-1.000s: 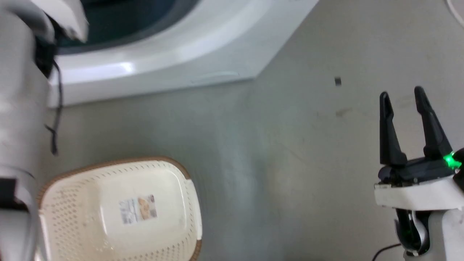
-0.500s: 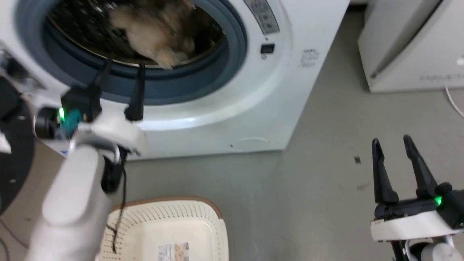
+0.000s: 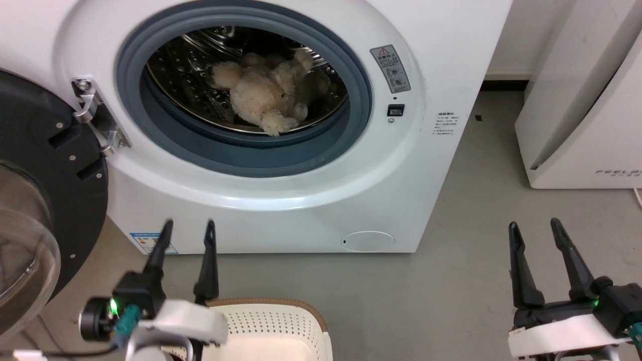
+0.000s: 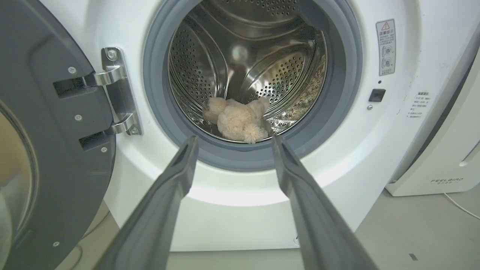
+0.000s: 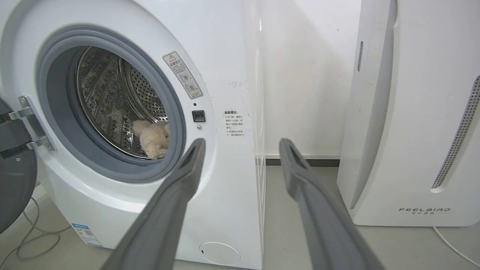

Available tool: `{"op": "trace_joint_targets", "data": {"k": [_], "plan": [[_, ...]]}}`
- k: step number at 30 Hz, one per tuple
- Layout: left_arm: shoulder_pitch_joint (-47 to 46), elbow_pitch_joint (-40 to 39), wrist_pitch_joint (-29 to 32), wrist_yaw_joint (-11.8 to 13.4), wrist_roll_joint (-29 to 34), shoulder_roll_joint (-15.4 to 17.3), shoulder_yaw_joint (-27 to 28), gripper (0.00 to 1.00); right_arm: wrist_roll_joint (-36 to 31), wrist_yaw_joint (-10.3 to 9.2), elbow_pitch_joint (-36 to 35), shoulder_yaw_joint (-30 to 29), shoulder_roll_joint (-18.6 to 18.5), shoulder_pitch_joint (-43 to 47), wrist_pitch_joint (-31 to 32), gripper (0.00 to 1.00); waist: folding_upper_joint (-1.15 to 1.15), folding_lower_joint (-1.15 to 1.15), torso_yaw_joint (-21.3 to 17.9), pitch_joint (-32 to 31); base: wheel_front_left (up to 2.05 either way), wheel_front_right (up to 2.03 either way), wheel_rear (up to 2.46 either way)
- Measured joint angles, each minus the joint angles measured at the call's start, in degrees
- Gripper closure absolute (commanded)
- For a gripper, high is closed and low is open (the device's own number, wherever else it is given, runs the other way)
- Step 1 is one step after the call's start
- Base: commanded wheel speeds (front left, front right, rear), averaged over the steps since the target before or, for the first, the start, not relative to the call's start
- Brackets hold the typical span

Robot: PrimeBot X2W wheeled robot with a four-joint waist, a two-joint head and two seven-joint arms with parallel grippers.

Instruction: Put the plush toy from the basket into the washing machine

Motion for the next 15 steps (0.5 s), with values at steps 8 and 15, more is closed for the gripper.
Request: {"op": "trace_joint_targets", "data": {"k": [8, 15], "plan": [[5.4, -0.8, 0.0, 0.5, 2.7, -2.3, 0.0, 0.0, 0.0, 0.0, 0.7, 0.2, 0.0, 1.0, 0.0, 0.0, 0.0, 0.0, 0.7, -1.1, 0.0, 0.0, 0.0], [5.6, -1.1, 0.0, -0.5, 4.1, -2.9, 1.3, 1.0, 0.0, 0.0, 1.1, 0.4, 0.0, 1.1, 0.0, 1.0, 0.0, 0.01, 0.7, -1.1, 0.0, 0.0, 0.0]]}}
